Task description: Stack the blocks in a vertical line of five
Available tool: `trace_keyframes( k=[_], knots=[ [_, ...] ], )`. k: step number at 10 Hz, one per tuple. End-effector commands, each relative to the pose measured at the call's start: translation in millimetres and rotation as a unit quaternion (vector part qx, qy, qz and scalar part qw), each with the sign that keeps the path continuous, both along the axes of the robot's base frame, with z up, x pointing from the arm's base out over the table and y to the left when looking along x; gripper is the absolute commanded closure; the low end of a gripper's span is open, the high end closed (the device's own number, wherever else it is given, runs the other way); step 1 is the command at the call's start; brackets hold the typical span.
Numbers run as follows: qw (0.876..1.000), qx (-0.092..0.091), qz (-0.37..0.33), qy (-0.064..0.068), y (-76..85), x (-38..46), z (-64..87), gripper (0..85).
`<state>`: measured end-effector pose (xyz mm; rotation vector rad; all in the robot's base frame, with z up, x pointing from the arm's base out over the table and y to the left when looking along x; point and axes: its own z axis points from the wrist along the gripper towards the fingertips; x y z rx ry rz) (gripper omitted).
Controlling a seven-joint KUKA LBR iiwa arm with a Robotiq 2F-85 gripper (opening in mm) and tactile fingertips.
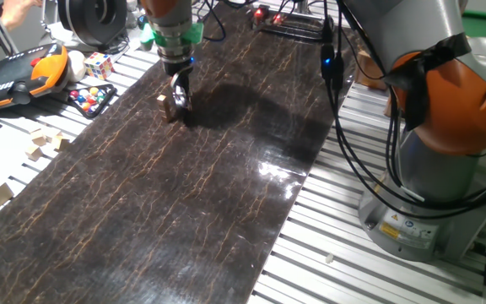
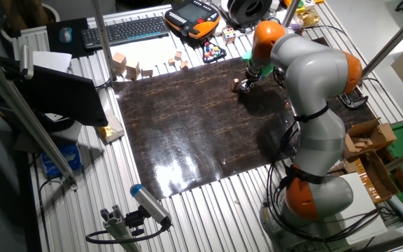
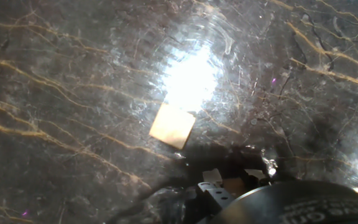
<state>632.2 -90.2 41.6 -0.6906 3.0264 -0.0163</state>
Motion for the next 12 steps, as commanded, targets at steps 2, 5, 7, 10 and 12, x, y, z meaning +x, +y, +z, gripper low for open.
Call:
trace_keyframes(
  k=[2, 5, 7, 10, 12],
  knots=[
    [1.000, -0.005, 0.000, -0.001, 0.6, -1.2, 9.5, 84.0],
    [1.000, -0.005, -0.005, 0.001, 1.3, -3.2, 20.4, 84.0],
    [1.000, 0.004, -0.022, 0.005, 2.9, -4.7, 26.1, 84.0],
    [0.999, 0.005, -0.041, 0.011, 8.9, -6.8, 41.2, 84.0],
    [0.998, 0.003, -0.057, 0.012, 14.3, -7.5, 52.1, 84.0]
  ],
)
